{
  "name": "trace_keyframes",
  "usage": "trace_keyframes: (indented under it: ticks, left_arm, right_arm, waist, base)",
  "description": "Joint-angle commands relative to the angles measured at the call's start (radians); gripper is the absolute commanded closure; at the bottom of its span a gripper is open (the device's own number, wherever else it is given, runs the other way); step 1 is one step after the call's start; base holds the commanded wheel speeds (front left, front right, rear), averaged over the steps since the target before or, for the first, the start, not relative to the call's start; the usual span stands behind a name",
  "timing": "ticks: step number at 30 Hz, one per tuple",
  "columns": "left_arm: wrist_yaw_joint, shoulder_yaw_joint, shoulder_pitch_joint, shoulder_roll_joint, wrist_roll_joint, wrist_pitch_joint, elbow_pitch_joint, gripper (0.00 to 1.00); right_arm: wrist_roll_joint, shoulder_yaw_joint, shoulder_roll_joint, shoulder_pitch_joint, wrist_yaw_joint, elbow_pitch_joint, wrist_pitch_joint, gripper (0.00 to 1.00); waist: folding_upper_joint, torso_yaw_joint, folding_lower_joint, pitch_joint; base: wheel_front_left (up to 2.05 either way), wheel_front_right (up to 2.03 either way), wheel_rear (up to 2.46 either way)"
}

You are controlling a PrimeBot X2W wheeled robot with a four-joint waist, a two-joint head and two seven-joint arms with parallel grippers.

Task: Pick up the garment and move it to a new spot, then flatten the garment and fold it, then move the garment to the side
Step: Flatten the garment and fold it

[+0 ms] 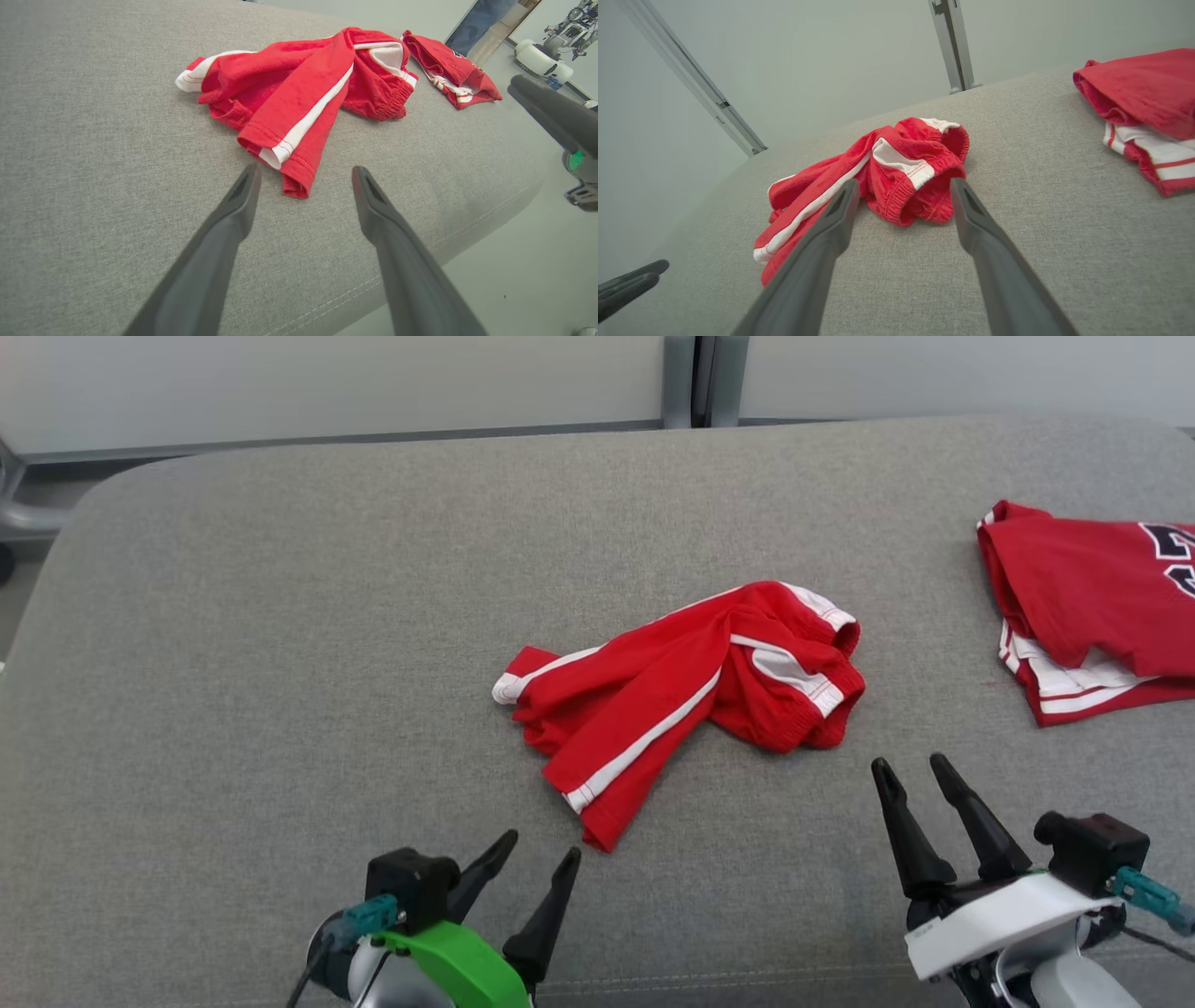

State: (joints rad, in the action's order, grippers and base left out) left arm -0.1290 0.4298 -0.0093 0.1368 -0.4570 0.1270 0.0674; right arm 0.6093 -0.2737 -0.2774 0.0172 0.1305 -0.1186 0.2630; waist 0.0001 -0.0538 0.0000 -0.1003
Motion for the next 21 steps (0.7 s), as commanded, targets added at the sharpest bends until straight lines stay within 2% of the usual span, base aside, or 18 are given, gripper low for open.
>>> trace_keyframes:
  ticks: [1, 14, 21]
  left_arm:
    - [-0.002, 0.007, -0.031, 0.008, -0.03, 0.007, 0.005, 0.0]
    - [-0.003, 0.073, -0.198, 0.036, -0.177, 0.044, 0.109, 0.0]
    - [-0.003, 0.107, -0.248, 0.04, -0.222, 0.025, 0.154, 0.0]
  right_arm:
    - [0.044, -0.012, -0.004, 0.029, 0.0, -0.009, 0.004, 0.0]
    - [0.391, -0.191, -0.095, 0.248, 0.0, -0.107, 0.003, 0.0]
    - [0.498, -0.247, -0.139, 0.319, 0.0, -0.126, 0.004, 0.0]
  waist:
    - [-0.0001, 0.019, 0.0, -0.051]
    - [-0.0001, 0.017, 0.0, -0.167]
    - [-0.0001, 0.01, 0.0, -0.2]
  base:
    - [0.0, 0.0, 0.0]
    - [0.0, 0.0, 0.0]
    - [0.0, 0.0, 0.0]
